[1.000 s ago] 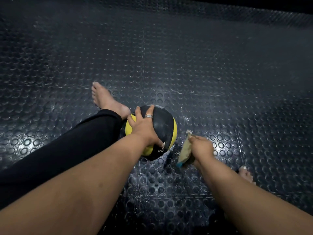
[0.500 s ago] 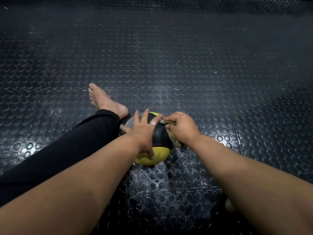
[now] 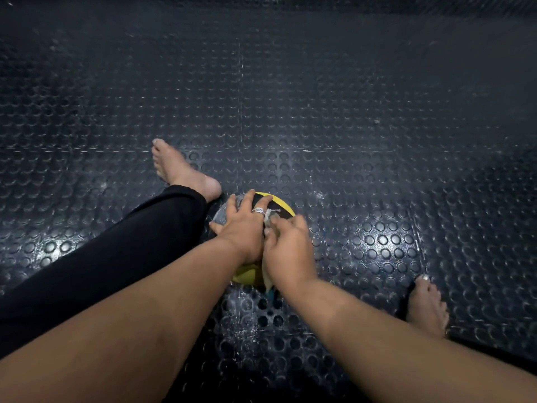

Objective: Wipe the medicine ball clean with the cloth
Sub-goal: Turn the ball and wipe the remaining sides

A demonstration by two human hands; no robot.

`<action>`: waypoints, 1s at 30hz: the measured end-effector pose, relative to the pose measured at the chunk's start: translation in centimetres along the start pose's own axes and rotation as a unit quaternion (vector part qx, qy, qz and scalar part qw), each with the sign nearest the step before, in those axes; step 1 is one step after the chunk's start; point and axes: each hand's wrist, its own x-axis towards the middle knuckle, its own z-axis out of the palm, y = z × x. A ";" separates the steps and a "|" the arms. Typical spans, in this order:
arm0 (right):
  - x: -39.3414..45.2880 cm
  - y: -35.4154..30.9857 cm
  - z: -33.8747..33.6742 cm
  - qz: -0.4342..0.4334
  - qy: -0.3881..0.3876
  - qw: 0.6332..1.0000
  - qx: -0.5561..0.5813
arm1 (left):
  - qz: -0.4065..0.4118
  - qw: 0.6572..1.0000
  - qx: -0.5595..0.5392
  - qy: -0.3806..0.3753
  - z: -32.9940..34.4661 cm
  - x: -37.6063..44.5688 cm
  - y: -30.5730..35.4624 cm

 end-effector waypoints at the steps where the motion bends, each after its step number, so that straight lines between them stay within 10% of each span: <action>1: -0.3 0.2 0.1 -0.022 0.005 1.000 -0.004 | 0.001 1.000 0.004 -0.002 -0.2 0.0 0.0; 7: 5.8 1.8 -0.2 0.108 0.029 0.994 -0.002 | 0.015 0.998 0.057 -0.034 0.4 -1.0 -0.3; 15: -0.3 1.4 0.7 -0.096 0.010 0.995 -0.008 | 0.026 0.999 0.025 -0.026 -1.2 -0.1 -2.9; 24: 8.4 3.5 -3.4 0.259 0.011 0.964 0.066 | 0.028 0.999 0.027 -0.022 -0.8 -0.3 -1.9; 30: 1.7 3.5 -2.0 0.012 0.043 0.999 0.007 | 0.034 0.999 0.007 -0.014 -1.4 -0.1 -3.2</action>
